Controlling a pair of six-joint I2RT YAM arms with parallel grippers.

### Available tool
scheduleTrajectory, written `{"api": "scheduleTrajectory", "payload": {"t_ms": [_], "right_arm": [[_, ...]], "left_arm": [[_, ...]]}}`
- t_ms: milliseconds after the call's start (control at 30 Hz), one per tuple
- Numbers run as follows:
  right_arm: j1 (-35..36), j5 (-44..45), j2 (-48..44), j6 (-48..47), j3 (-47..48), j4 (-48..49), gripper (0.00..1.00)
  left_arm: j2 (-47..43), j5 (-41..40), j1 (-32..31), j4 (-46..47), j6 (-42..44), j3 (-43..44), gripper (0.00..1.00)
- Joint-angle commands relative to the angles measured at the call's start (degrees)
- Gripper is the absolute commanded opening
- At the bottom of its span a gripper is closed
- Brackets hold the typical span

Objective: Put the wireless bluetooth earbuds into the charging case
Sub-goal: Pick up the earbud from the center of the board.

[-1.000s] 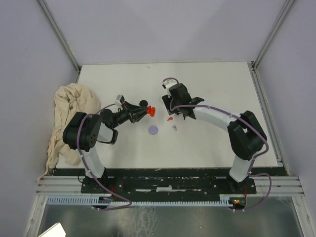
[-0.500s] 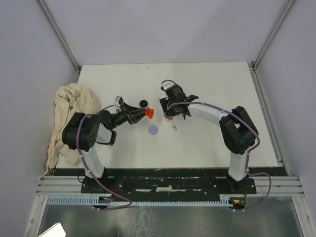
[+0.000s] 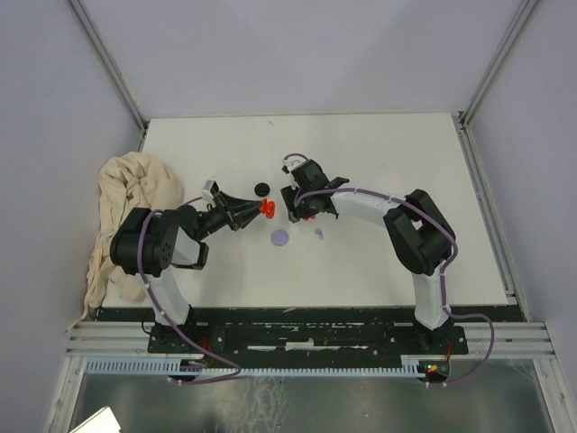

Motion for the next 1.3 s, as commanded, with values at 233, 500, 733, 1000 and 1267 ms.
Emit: {"api": "scheduleTrajectory", "payload": {"t_ms": [233, 500, 733, 1000, 1267], "right_arm": [[0.49, -0.43, 2.20, -0.30, 3.24, 1.60, 0.59], [0.47, -0.33, 1.06, -0.21, 1.40, 1.40, 0.58], [0.50, -0.32, -0.53, -0.19, -1.20, 1.44, 0.59], [0.44, 0.40, -2.98, -0.92, -4.14, 1.18, 0.59], [0.44, -0.69, -8.34, -4.07, -5.78, 4.67, 0.59]], "left_arm": [[-2.33, 1.21, 1.26, 7.61, 2.12, -0.89, 0.03], [-2.31, 1.08, 1.30, 7.74, 2.12, -1.18, 0.03], [-2.31, 0.98, 1.39, 7.71, 2.12, -0.89, 0.03], [-2.14, 0.99, 1.41, 7.72, 2.12, -0.90, 0.03], [-1.63, 1.01, 1.39, 7.73, 2.12, -0.45, 0.03]]}}
